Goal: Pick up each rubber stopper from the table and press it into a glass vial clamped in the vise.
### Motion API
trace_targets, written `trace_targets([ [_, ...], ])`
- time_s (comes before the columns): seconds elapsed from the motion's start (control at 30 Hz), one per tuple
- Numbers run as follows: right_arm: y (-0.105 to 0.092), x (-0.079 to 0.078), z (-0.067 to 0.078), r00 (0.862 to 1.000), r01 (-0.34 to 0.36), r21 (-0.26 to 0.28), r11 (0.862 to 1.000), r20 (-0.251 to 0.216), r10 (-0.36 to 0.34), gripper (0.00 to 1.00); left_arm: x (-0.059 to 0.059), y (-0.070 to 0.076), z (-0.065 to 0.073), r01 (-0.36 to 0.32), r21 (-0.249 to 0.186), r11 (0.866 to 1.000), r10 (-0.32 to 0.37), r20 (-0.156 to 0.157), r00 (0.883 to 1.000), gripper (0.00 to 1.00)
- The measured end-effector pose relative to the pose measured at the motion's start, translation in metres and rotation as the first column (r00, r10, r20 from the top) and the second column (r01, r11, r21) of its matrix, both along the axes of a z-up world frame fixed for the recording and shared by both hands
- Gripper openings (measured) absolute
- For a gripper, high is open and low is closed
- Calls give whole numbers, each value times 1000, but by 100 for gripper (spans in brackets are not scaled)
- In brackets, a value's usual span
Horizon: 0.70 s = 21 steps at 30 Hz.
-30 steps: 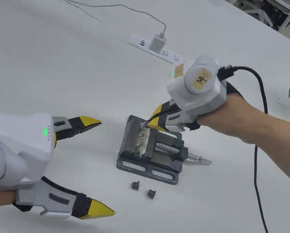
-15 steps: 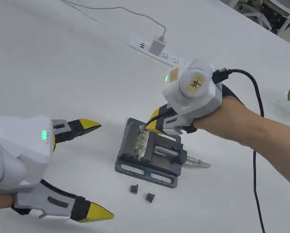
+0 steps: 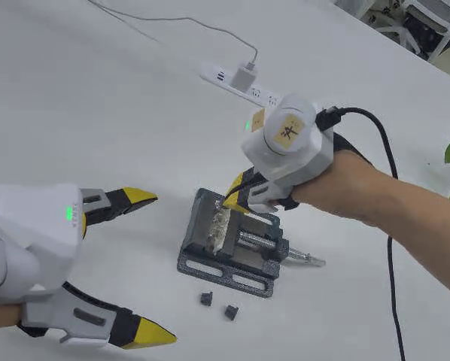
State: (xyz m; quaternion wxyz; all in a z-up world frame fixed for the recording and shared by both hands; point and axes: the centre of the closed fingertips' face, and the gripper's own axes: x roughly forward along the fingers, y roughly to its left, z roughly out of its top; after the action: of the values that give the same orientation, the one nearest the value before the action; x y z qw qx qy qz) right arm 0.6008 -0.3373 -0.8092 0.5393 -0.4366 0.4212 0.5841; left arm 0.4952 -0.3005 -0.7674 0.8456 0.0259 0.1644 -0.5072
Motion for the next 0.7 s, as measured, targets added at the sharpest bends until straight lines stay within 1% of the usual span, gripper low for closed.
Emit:
trace_targets([
  [0.2,0,0,-1,1000,-1,4,1000,1,1,0,1,0,0,-3,-1,1000,3,2,1000,96],
  [0.3,0,-1,-1,1000,-10,-2,1000,13,10,0,2,-1,1,1,-2,1000,-1,3,1000,95],
  [0.4,-1,-1,-2,1000,-15,2,1000,23,15,0,3,-2,1,0,-6,1000,0,3,1000,95],
  [0.5,0,0,-2,1000,8,-10,1000,12,-8,0,3,-2,1,1,-5,1000,-1,4,1000,95],
  [0.6,0,-1,-2,1000,-26,-19,999,11,27,0,3,-3,1,3,-3,1000,-3,4,1000,95],
  [0.7,-1,-1,-2,1000,-21,-18,1000,3,21,0,4,-2,1,1,-2,1000,-1,4,1000,95],
])
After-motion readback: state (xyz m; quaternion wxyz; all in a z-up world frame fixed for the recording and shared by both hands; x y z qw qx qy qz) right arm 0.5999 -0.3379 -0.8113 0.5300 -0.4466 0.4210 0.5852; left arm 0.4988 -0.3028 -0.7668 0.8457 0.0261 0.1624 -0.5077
